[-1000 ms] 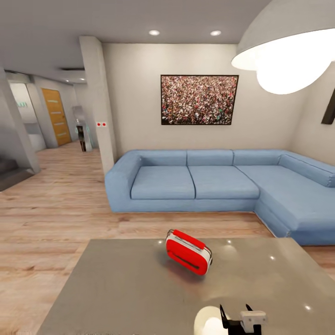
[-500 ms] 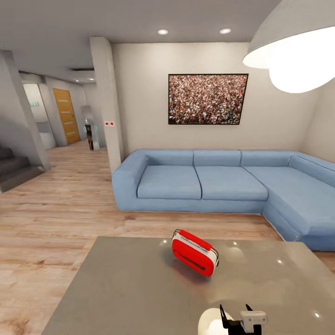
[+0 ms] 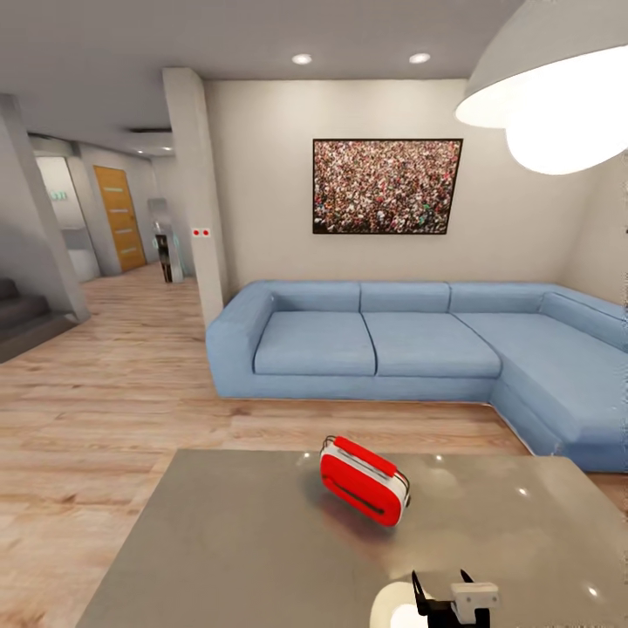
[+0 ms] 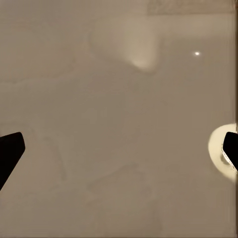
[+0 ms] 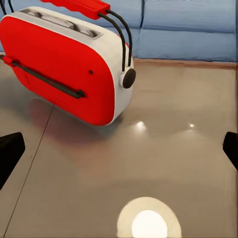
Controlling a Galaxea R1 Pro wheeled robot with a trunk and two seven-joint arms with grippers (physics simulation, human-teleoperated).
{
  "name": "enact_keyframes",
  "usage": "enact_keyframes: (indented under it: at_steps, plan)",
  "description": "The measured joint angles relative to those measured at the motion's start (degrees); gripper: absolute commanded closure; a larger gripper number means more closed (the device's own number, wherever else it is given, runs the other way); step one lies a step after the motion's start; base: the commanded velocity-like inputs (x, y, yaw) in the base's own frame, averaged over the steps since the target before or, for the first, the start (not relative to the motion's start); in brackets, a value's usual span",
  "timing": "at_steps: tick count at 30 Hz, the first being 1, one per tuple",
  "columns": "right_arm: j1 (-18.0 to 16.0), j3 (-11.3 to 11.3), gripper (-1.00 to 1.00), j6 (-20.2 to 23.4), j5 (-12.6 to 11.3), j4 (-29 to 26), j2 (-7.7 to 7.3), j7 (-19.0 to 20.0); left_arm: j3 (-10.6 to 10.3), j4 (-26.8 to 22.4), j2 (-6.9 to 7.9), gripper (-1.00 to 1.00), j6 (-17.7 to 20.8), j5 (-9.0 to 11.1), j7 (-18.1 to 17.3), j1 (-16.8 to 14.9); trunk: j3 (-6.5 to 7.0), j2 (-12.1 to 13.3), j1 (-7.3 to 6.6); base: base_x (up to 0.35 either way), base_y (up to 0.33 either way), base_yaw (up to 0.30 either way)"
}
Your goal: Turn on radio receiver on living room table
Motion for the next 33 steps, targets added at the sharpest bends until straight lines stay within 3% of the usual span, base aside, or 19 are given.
enact_keyframes:
  at_steps: [6, 33]
  plan:
    - [0.0, 0.0, -1.00, 0.0, 0.0, 0.0, 0.00, 0.0, 0.0, 0.0, 0.00, -1.00, 0.0, 0.0, 0.0, 0.0, 0.30, 0.0, 0.00, 0.000, 0.000, -0.151]
    - [0.0, 0.0, -1.00, 0.0, 0.1, 0.0, 0.00, 0.0, 0.0, 0.0, 0.08, -1.00, 0.0, 0.0, 0.0, 0.0, 0.38, 0.0, 0.00, 0.000, 0.000, -0.016]
